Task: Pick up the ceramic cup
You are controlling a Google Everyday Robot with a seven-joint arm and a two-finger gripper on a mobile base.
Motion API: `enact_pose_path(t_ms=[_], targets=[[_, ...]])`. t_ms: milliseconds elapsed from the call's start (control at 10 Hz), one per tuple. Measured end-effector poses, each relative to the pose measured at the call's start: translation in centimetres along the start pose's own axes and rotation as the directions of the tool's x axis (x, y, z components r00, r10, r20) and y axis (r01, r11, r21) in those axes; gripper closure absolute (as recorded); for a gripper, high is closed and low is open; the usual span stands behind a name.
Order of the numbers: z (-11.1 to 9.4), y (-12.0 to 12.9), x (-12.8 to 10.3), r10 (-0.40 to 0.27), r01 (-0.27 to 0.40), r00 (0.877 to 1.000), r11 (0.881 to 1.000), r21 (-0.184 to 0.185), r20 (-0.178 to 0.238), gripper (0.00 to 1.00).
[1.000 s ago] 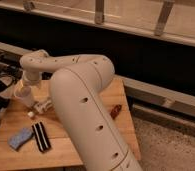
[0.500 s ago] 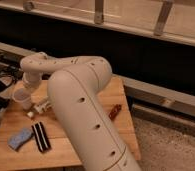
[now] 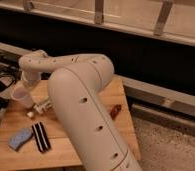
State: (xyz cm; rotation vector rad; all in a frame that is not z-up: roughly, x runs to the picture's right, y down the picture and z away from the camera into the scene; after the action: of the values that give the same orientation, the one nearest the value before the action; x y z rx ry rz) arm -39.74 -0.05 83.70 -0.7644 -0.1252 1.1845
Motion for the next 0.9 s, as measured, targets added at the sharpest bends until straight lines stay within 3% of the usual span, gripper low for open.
enact_pose_path(t_ms=[900], targets=[[-1.4, 0.6, -0.6, -0.005, 0.005, 1.000, 1.000, -0.005, 0.017, 0.98]])
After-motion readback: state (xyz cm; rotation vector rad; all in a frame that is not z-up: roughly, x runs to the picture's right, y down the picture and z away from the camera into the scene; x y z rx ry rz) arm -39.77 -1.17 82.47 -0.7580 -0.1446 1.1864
